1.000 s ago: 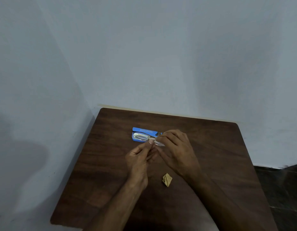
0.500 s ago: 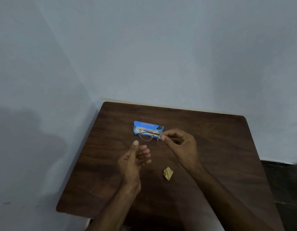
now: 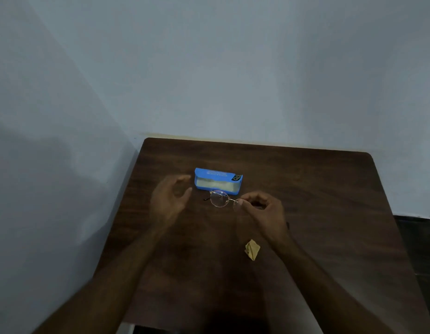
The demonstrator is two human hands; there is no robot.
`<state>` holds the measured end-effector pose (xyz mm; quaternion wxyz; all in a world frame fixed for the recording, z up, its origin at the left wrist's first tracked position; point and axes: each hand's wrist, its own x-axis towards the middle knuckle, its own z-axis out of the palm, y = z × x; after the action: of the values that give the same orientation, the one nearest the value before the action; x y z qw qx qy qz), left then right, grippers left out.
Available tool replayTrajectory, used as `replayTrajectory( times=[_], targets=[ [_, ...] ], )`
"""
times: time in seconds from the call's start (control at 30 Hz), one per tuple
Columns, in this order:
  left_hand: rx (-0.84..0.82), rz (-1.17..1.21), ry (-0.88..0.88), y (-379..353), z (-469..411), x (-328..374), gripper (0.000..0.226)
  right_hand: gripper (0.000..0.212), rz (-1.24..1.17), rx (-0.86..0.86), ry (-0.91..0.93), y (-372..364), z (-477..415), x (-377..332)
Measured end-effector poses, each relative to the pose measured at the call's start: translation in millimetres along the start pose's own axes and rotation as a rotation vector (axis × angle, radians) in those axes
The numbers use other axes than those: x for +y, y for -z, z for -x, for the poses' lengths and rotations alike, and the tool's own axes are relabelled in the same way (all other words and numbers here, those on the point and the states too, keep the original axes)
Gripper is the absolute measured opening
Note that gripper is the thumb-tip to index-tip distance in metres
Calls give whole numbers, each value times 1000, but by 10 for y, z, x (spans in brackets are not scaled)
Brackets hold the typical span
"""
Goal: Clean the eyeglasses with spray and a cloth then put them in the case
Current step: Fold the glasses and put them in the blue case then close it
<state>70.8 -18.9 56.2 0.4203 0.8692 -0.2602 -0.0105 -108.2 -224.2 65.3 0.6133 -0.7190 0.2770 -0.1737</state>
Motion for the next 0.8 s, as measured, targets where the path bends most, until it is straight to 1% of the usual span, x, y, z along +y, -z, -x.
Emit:
replayTrajectory(
  times=[0.07,0.13,0.23,0.3,0.37,0.43,0.53,0.63,0.7,0.8],
  targets=[
    [-151,-78,-100,-110,-341,-113,44,7,14,-13,-27,-64,-97,71],
    [-317,-186,-169,-242,-658,-186,60,5,26,-33,-32,-124,-190,127],
    [-530,-384,-185,-374,-1004,-206,79,5,38,-23,-53,-211,-335,208],
    [-619,-485,-187,-414,-1176,-224,83,6,40,-26,-85,-271,-431,257],
    [-687,-516,-177,-440,-1310,-281,82,5,44,-46,-114,-321,-517,292],
    [-716,-456,-158,-442,-1422,-370,73,6,66,-60,-128,-369,-605,313],
    [-688,-281,-114,-429,-1481,-509,56,6,86,-49,-136,-427,-720,353],
    [-671,-168,-44,-418,-1459,-619,43,4,116,-43,-121,-467,-818,420],
    [-652,-111,-6,-412,-1426,-664,36,3,134,-38,-111,-493,-869,443],
    [-639,-54,-8,-404,-1382,-712,30,3,159,-50,-126,-526,-943,469]
  ],
)
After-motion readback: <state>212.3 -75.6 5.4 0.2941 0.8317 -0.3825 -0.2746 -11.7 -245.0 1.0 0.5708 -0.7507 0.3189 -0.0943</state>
